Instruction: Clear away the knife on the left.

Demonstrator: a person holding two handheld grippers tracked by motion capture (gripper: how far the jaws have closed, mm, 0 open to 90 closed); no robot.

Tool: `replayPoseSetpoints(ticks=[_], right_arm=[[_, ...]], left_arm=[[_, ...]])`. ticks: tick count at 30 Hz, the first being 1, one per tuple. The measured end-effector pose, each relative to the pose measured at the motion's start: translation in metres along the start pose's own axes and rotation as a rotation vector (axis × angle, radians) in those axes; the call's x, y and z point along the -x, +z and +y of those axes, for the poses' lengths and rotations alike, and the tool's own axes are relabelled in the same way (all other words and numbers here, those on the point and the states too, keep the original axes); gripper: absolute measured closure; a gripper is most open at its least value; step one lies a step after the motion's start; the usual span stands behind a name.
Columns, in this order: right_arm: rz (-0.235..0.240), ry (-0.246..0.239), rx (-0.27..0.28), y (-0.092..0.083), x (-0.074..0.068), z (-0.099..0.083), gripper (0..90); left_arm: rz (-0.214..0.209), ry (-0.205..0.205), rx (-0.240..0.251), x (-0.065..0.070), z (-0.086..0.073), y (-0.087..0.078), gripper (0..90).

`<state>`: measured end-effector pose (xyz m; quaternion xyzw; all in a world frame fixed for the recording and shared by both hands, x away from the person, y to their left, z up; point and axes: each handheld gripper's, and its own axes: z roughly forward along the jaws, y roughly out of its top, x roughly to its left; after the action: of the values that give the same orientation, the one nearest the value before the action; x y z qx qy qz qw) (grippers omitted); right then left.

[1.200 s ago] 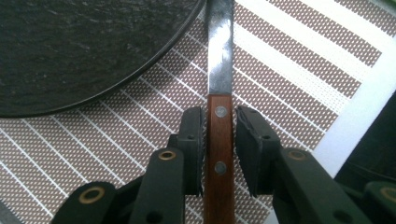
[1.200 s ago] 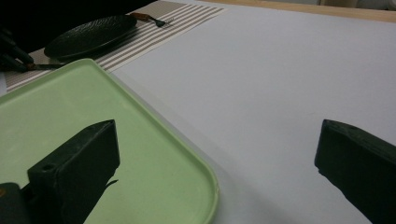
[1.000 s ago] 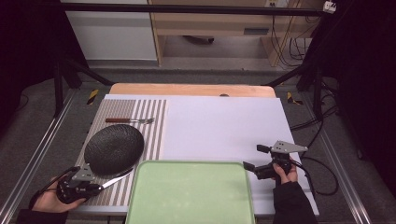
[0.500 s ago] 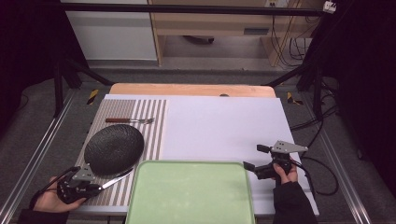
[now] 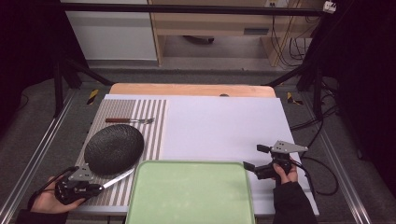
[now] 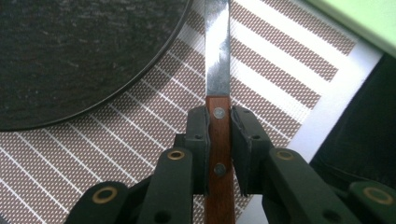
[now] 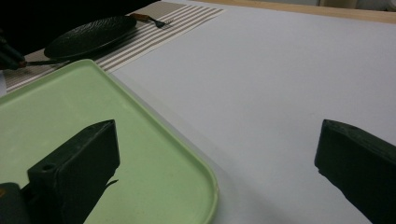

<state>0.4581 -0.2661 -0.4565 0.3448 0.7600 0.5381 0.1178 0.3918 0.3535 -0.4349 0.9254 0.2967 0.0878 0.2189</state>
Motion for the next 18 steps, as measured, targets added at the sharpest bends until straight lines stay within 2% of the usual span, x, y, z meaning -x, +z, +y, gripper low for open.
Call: replayPoseSetpoints(ticks=[8,11,18], right_arm=[[0.0,0.0,0.002,0.0,0.0,0.0,0.3],[0.0,0.0,0.003,0.0,0.0,0.0,0.3],[0.0,-0.001,0.001,0.0,0.0,0.0,0.2]], left_arm=[[0.013,-0.008,0.055,0.005,0.009,-0.002,77.2],[0.029,-0.017,0.067,0.007,0.014,-0.001,77.2],[0.031,-0.043,0.118,0.013,0.025,0.001,77.1]])
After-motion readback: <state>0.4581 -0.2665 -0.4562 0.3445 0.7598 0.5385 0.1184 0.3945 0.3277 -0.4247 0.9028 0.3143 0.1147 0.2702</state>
